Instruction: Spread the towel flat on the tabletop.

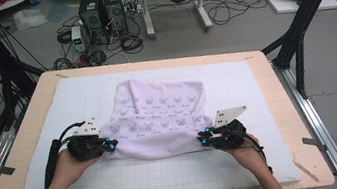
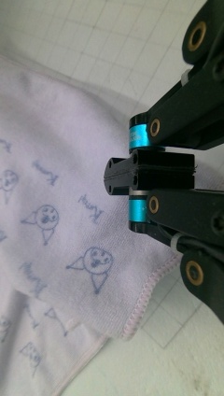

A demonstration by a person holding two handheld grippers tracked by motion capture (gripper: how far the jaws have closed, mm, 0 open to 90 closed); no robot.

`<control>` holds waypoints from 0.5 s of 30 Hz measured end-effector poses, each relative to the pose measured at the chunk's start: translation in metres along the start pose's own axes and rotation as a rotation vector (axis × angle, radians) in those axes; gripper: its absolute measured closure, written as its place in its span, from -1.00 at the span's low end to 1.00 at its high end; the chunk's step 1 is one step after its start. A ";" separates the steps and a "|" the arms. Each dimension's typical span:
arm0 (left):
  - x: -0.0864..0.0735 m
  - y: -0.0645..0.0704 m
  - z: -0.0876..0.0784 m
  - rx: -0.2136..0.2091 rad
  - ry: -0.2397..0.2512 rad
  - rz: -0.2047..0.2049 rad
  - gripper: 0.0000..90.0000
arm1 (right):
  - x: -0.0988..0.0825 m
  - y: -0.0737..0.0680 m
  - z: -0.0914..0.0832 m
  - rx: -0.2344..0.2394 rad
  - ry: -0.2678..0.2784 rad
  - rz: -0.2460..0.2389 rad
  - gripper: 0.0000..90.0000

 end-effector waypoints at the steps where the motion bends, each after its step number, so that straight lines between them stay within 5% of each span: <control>1: 0.000 0.001 -0.003 -0.001 0.003 0.007 0.99 | 0.000 -0.002 0.000 0.004 0.003 0.002 0.74; 5: -0.005 0.003 0.001 0.004 0.000 0.002 0.94 | 0.000 -0.002 0.001 -0.002 -0.004 -0.001 0.67; 8: -0.013 -0.001 0.017 0.021 -0.023 -0.030 0.42 | -0.001 0.000 0.006 -0.006 -0.017 0.010 0.58; 10: -0.018 -0.006 0.029 0.017 -0.051 -0.045 0.30 | -0.001 0.001 0.009 -0.005 -0.024 0.008 0.55; 15: -0.019 -0.009 0.039 0.032 -0.061 -0.021 0.63 | -0.006 0.003 0.021 0.007 -0.083 0.011 0.61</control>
Point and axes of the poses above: each handheld gripper's, and its own axes: z roughly forward along the jaws, x roughly out of its top, y roughly to its right, the point moved 1 cm from there along z, roughly forward along the jaws, and after that the axes turned 3 degrees about -x, right-handed, at the moved point
